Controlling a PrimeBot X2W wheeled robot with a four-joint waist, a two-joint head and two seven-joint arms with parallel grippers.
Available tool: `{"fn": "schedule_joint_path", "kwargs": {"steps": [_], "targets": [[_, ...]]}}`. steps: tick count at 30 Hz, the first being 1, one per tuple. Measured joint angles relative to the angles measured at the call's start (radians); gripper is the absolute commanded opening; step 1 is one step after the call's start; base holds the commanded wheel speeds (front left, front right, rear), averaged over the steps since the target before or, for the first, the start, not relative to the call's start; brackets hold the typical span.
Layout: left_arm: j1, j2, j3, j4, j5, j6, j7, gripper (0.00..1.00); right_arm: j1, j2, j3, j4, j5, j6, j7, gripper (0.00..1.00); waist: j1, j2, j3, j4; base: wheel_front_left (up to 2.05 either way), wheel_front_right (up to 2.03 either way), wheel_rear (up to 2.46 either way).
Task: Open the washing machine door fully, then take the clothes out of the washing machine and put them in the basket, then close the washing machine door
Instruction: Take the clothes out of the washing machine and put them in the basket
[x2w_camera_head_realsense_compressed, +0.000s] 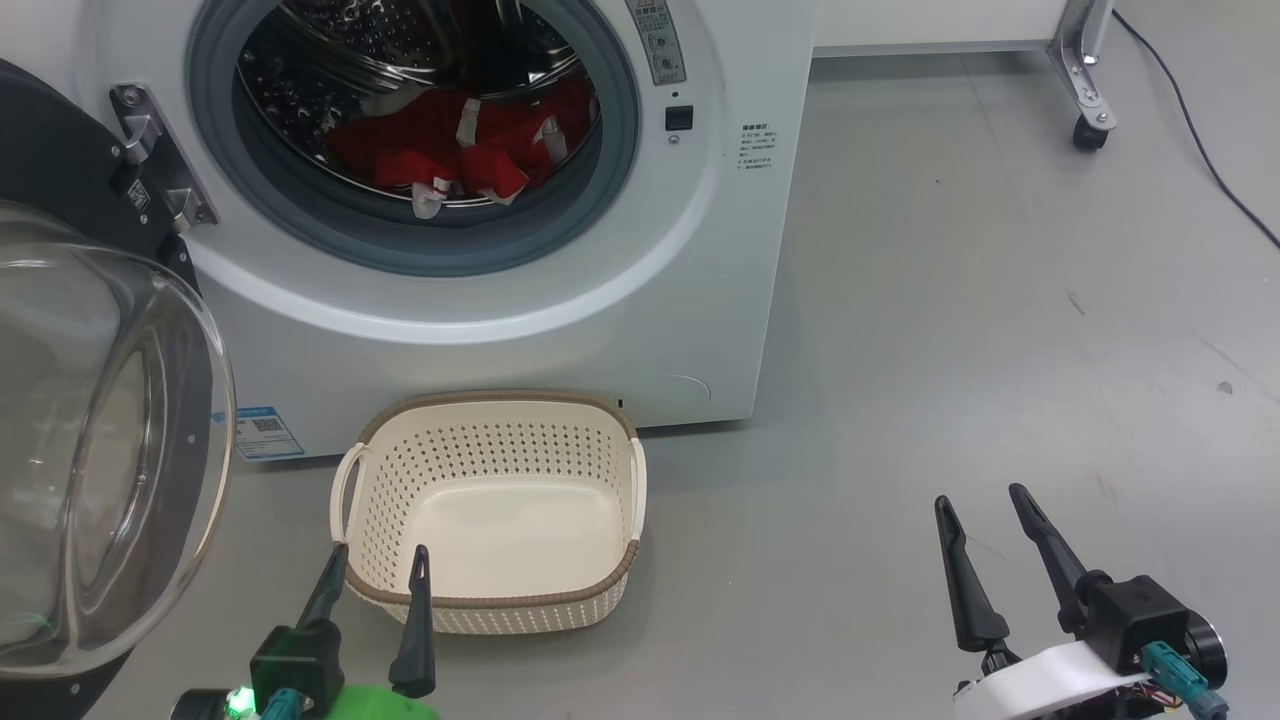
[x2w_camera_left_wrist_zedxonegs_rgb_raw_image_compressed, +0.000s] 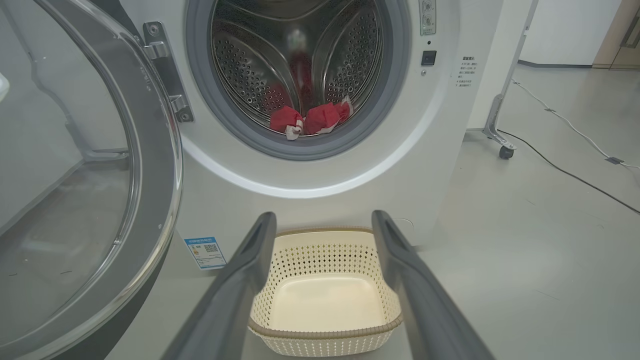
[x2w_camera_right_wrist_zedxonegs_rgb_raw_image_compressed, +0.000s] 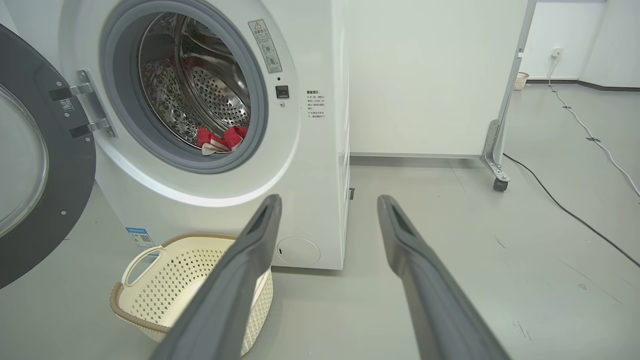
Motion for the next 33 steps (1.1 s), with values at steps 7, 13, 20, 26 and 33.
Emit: {"fn": "schedule_joint_path", "kwargs": {"steps": [7, 13, 20, 26, 33], "targets": [[0.000, 0.000, -0.028, -0.012, 0.006, 0.000, 0.000, 1.00, 0.000, 0.000, 0.000, -0.006, 0.006, 0.000, 0.000, 1.00, 0.0000, 0.0000, 0.007, 0.001, 0.18, -0.18, 0.00], [-0.001, 0.000, -0.029, -0.023, 0.005, -0.004, 0.000, 1.00, 0.000, 0.000, 0.001, -0.008, 0.006, 0.000, 0.000, 1.00, 0.0000, 0.0000, 0.013, 0.001, 0.45, -0.45, 0.00], [-0.001, 0.000, -0.022, -0.024, 0.004, -0.003, -0.001, 1.00, 0.000, 0.000, 0.000, -0.011, 0.006, -0.005, 0.000, 1.00, 0.0000, 0.0000, 0.021, 0.002, 0.68, -0.68, 0.00], [-0.001, 0.001, -0.023, -0.029, 0.004, -0.003, -0.001, 1.00, 0.000, 0.000, 0.000, -0.013, 0.006, -0.005, 0.000, 1.00, 0.0000, 0.0000, 0.028, 0.003, 0.94, -0.94, 0.00], [-0.002, 0.001, -0.013, -0.033, 0.004, 0.002, -0.002, 1.00, 0.000, 0.000, 0.001, -0.013, 0.006, -0.005, 0.000, 1.00, 0.0000, 0.0000, 0.034, 0.001, 1.08, -1.08, 0.00]]}}
